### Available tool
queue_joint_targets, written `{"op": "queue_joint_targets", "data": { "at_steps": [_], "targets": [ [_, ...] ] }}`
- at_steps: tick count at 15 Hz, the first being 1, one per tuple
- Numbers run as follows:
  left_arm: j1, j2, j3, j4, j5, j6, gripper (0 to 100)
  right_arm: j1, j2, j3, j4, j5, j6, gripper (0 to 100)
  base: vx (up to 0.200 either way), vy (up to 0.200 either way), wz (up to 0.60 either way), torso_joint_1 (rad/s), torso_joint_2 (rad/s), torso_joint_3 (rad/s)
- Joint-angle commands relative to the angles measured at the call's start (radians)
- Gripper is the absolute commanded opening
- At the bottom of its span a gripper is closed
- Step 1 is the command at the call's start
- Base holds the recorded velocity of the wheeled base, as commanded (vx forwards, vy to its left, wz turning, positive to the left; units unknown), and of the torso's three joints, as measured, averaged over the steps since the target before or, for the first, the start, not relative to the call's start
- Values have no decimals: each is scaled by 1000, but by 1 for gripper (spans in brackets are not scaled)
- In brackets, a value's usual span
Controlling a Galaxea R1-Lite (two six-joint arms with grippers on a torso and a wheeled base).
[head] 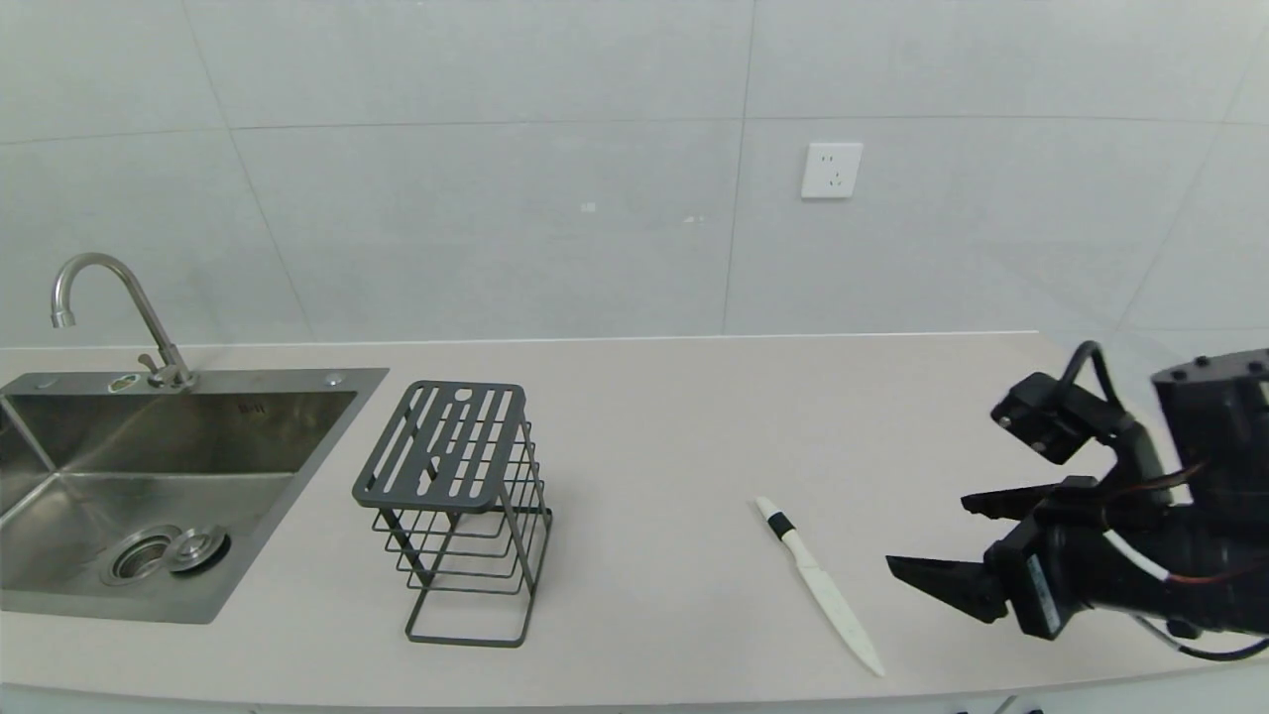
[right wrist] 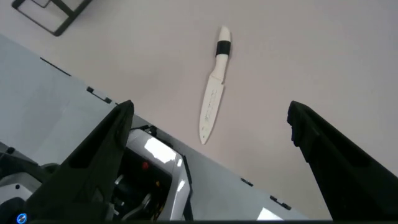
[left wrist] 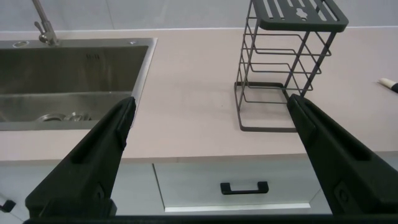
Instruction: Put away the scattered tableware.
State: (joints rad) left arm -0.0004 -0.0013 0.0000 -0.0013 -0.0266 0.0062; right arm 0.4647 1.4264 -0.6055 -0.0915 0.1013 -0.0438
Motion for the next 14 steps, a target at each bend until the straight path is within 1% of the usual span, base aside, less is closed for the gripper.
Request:
{"op": "queue_joint_targets", "data": {
  "at_steps": [1, 5, 6, 8, 12, 14],
  "targets": [
    [0, 1, 0, 0, -1, 0, 100, 43, 132, 7, -2, -11, 5, 100, 0, 0, 0, 0, 0, 0],
    [0, 1, 0, 0, -1, -2, 100, 48, 201, 35, -8, -12, 7, 100, 0, 0, 0, 0, 0, 0],
    [0, 1, 0, 0, 1, -2, 100, 61, 258, 38, -44, -12, 7, 100, 0, 0, 0, 0, 0, 0],
    [0, 1, 0, 0, 1, -2, 100, 72, 298, 30, -70, -29, 15, 100, 0, 0, 0, 0, 0, 0],
    [0, 1, 0, 0, 2, -5, 100, 143, 332, 16, -76, -126, 157, 100, 0, 0, 0, 0, 0, 0],
    [0, 1, 0, 0, 2, -5, 100, 150, 356, 18, -76, -143, 180, 100, 0, 0, 0, 0, 0, 0]
  ]
}}
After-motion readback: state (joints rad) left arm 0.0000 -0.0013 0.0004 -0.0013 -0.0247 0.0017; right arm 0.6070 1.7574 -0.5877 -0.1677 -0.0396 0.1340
